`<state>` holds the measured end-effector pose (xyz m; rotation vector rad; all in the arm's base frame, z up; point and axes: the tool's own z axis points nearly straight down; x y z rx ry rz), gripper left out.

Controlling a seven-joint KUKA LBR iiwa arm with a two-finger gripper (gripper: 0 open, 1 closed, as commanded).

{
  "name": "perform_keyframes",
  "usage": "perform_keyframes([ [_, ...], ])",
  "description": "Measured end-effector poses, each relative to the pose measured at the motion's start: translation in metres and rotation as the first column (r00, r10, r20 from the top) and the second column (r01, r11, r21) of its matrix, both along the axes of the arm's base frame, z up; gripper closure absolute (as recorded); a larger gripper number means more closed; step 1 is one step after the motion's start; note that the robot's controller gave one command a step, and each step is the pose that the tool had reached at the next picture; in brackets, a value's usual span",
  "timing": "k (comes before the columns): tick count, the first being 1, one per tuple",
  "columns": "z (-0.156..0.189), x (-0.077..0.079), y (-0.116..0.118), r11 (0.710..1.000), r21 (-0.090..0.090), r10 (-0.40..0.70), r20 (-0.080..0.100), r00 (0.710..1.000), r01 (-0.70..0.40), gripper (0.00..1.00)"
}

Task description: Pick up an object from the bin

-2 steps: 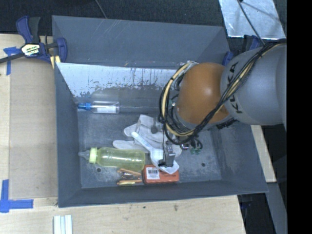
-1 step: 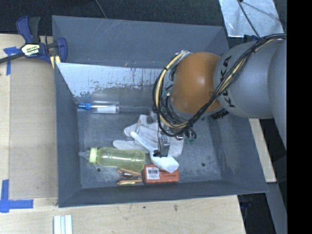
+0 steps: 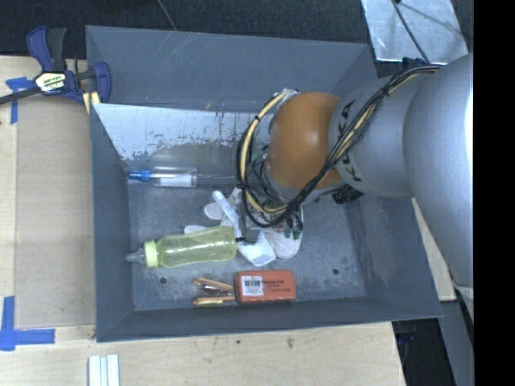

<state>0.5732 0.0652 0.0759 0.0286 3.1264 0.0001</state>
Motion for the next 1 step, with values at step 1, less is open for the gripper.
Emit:
perform_keyframes([
  [1,-0.0024,-0.0016,0.0007,1.0,0.001,0.0,-0.003,1.0,0.0,0.0],
])
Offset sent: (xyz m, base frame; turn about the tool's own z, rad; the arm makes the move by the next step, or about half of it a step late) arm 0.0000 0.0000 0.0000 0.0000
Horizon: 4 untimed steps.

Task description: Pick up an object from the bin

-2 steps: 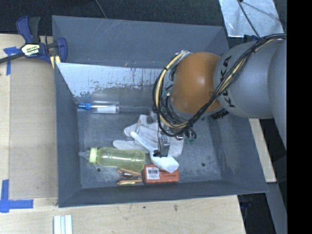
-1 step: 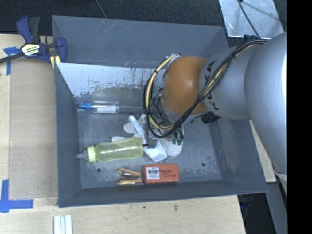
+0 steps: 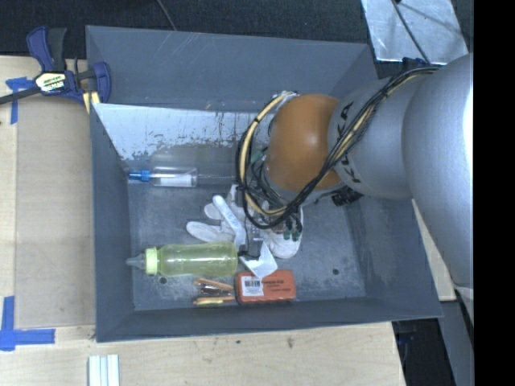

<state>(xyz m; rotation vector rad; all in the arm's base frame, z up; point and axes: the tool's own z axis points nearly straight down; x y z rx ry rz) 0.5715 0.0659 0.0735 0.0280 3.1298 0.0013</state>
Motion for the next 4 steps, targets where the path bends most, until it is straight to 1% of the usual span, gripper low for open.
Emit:
perform_keyframes([
  [1,0.003,0.002,0.0,1.0,0.0,-0.001,0.005,1.0,0.001,1.0],
  [2,0.003,0.002,0.0,1.0,0.0,-0.001,0.005,1.0,0.001,1.0],
  [3,0.119,-0.012,0.014,1.0,0.0,-0.007,-0.009,1.0,0.007,1.0],
  [4,0.119,-0.012,0.014,1.0,-0.001,-0.006,-0.009,1.0,0.006,1.0],
])
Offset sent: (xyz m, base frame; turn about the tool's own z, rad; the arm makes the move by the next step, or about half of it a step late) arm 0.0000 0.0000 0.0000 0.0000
